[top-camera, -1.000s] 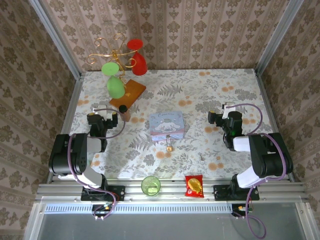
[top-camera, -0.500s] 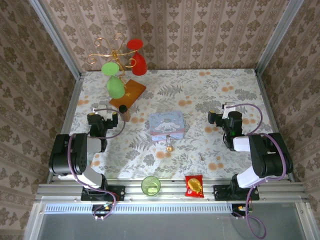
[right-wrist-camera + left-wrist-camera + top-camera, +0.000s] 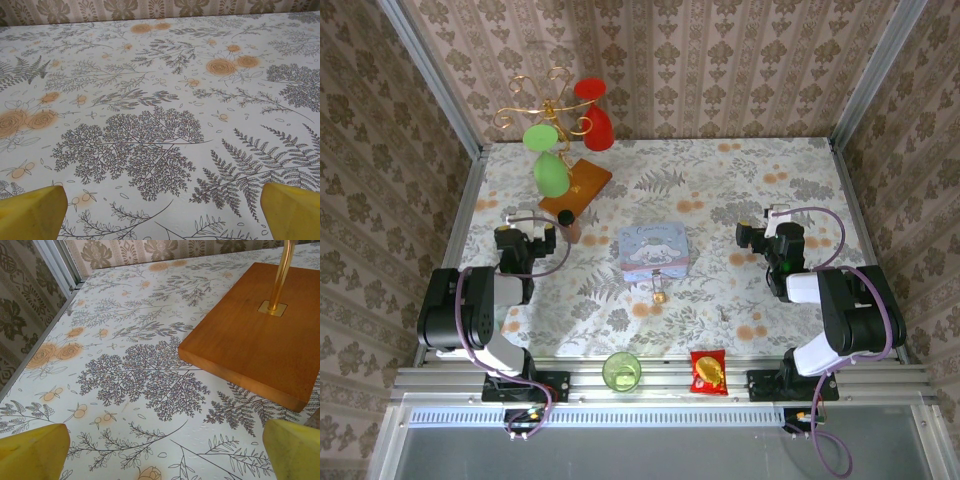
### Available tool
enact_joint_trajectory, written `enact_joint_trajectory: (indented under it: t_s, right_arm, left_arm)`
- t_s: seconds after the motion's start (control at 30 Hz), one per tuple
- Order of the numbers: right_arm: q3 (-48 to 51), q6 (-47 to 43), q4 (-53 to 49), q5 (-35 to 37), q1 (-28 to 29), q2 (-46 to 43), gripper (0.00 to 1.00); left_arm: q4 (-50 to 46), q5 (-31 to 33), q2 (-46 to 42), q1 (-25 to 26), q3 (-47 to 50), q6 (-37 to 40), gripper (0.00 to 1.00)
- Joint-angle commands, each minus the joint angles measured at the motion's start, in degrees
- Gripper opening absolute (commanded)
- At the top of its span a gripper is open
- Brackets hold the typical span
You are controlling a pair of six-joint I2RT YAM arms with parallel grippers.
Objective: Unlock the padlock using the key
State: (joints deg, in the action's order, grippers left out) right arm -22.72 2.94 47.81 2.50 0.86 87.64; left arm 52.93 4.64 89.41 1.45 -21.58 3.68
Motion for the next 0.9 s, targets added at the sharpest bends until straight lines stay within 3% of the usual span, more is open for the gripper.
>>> enact_joint_trajectory:
  t_s: [0.0, 0.1, 0.3, 0.47, 0.57, 0.73, 0.87]
  right_arm:
    - [-0.71, -0.97, 0.64, -0.53, -0.42, -0.09, 1.00]
    - [-0.63, -0.87, -0.69, -0.14, -0.42, -2.22, 1.00]
    - [-2.62, 1.05, -14.50, 0.91, -0.42, -13.70, 1.00]
    - [-5.70, 10.32, -29.36, -0.71, -0.75, -22.87, 1.00]
    - [-9.14, 14.30, -41.49, -4.72, -0.78, -26.41, 1.00]
    - [-10.66, 22.22, -55.96, -17.69, 0.47, -29.02, 0.98]
    - [-9.37, 26.25, -66.40, -15.19, 7.74, -33.27, 0.95]
  left_arm:
    - [1.56, -0.36, -0.55, -0.20, 0.31, -0.82, 1.00]
    - [2.64, 0.69, -2.88, -0.14, 1.71, -1.05, 1.00]
    - [-8.96, 6.21, -15.69, 3.04, 0.85, 0.86, 1.00]
    - [-17.04, 10.56, -24.54, 5.15, 0.80, -5.72, 1.00]
    - [-21.40, 7.04, -30.70, 5.67, 2.50, -15.39, 1.00]
    - [-31.13, -5.76, -40.31, 7.54, 3.99, -31.33, 1.00]
    - [-40.45, -8.76, -46.22, 14.89, 3.04, -34.58, 1.00]
